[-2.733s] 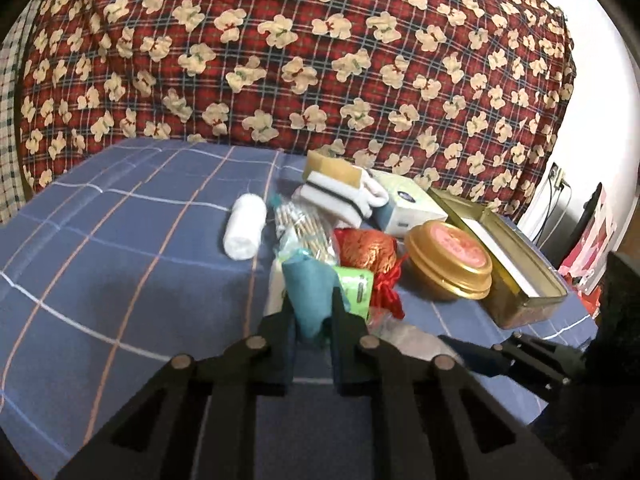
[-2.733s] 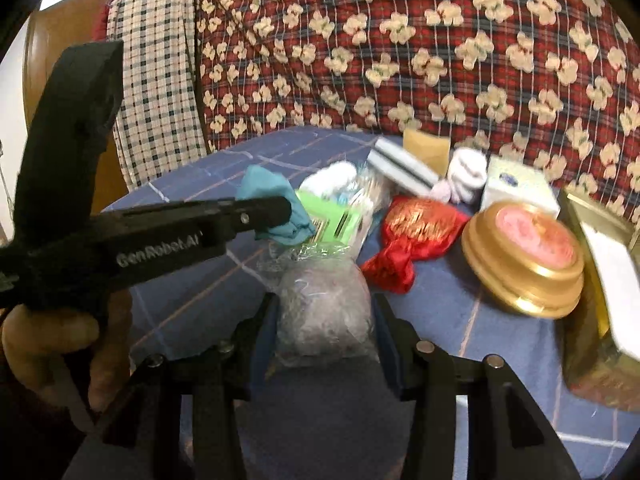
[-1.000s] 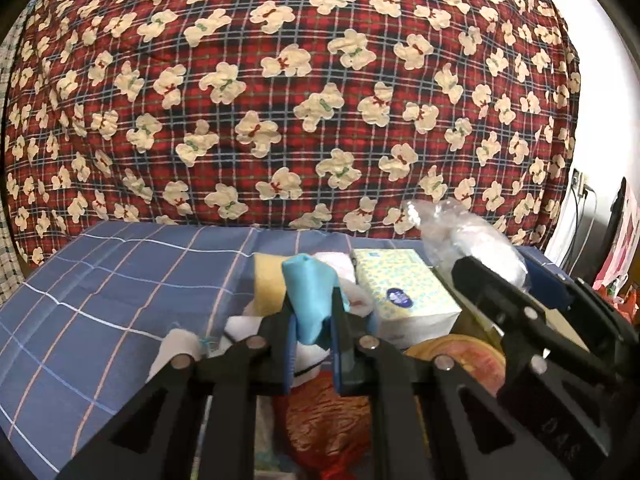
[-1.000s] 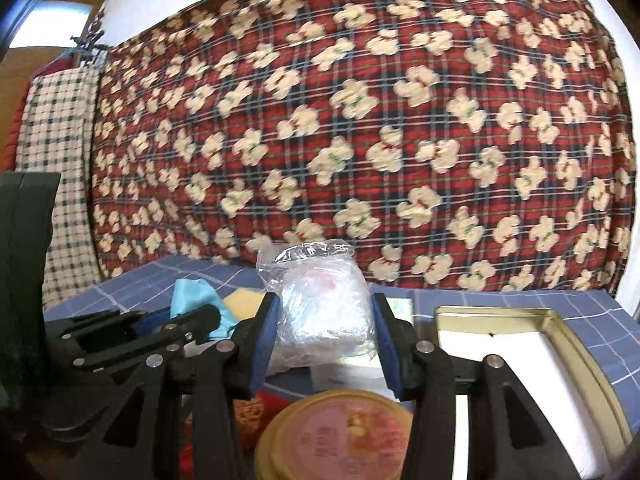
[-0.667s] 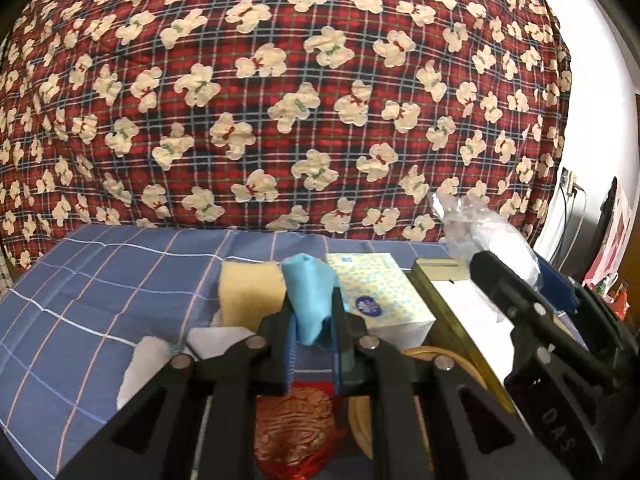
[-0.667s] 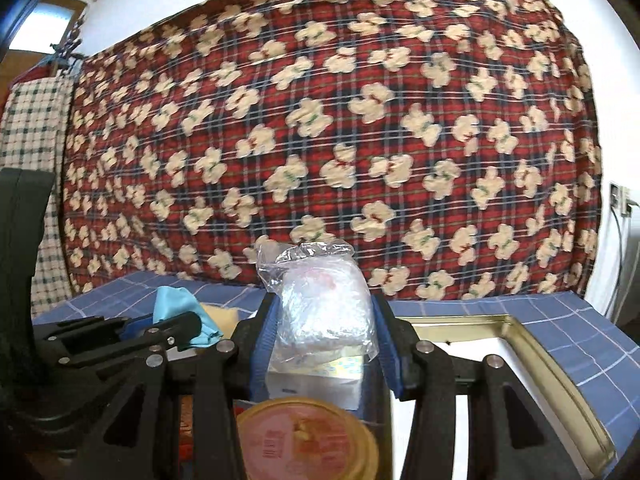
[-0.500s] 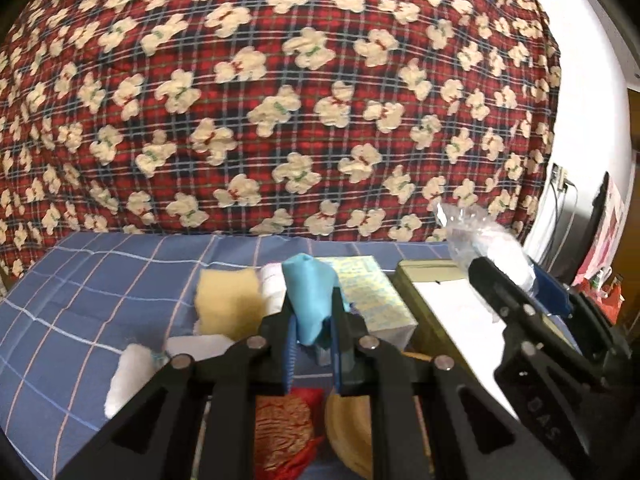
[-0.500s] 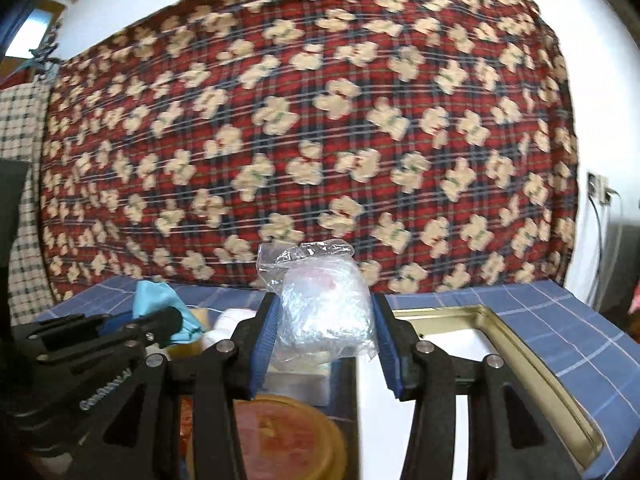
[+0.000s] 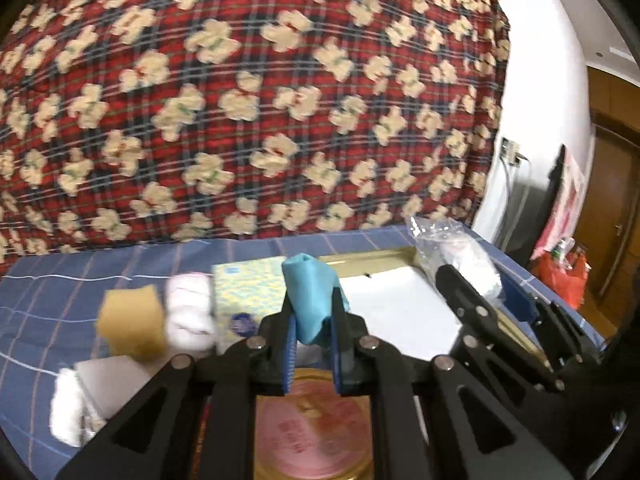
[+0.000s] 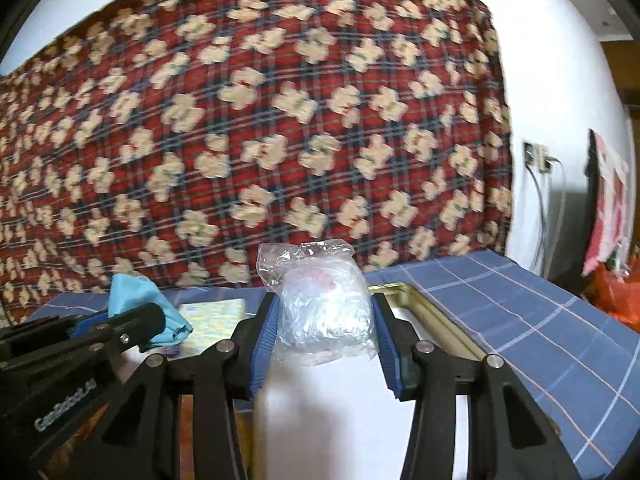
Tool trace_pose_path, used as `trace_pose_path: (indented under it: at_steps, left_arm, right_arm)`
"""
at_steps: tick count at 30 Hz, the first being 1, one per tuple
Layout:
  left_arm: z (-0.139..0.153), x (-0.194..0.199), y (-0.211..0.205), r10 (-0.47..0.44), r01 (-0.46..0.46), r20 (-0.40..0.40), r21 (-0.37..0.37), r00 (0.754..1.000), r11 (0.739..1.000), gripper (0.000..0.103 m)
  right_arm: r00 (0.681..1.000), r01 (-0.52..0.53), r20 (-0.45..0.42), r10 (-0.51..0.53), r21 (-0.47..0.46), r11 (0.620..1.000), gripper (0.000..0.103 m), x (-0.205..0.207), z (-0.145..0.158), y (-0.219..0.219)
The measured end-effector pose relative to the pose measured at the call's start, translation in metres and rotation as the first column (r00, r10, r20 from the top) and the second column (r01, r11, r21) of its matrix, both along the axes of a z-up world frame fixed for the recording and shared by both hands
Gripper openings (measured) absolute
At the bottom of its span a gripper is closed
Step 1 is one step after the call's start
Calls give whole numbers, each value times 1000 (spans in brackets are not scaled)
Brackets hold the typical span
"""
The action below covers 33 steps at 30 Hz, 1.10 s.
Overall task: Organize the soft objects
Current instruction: 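Carry the teal cloth and plastic bag with both tools over the gold tin tray, then open the left tool dropping the cloth while the right tool drops the bag into the tray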
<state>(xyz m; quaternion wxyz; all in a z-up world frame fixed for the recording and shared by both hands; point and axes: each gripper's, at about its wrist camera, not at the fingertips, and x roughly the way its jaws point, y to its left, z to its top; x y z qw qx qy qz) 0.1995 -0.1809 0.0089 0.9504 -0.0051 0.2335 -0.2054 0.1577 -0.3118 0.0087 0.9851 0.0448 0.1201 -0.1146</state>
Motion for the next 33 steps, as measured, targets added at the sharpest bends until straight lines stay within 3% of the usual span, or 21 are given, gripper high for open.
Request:
trace_pose_path:
  at_steps: [7, 22, 33]
  left_arm:
    - [-5, 14, -26, -67, 66, -69, -9, 995, 998, 11]
    - [-24, 20, -75, -177, 184, -173, 22, 969, 983, 11]
    - [-43, 32, -88, -189, 207, -274, 36, 943, 978, 12]
  right_arm:
    - [990, 129, -53, -128, 14, 992, 49, 1, -7, -31]
    - [972, 208, -122, -200, 57, 977, 49, 4, -18, -65]
    - [957, 258, -155, -246, 60, 964, 50, 5, -25, -78]
